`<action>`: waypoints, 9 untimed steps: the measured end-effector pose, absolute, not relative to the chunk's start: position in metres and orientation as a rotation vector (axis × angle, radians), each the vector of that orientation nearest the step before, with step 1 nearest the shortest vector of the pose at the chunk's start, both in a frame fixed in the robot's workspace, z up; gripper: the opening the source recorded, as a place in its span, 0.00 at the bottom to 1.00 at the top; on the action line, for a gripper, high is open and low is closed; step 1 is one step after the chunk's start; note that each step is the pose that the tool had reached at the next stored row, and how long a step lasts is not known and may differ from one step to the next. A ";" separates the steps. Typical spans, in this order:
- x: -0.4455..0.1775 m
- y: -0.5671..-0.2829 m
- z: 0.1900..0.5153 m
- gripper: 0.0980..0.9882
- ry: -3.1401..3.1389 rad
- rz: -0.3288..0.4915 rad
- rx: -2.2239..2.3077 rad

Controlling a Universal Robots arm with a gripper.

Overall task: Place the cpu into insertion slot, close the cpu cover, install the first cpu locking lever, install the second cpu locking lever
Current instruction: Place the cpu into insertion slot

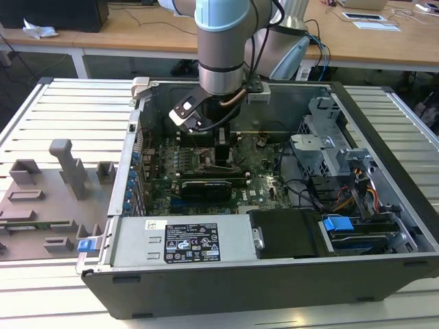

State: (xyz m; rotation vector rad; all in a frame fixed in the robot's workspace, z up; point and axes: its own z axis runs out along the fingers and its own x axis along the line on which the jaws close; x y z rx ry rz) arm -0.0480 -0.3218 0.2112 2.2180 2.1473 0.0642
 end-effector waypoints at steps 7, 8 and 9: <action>-0.048 -0.322 0.206 0.50 2.147 0.064 2.218; -0.048 -0.322 0.205 0.50 2.147 0.064 2.218; -0.048 -0.322 0.204 0.50 2.147 0.064 2.218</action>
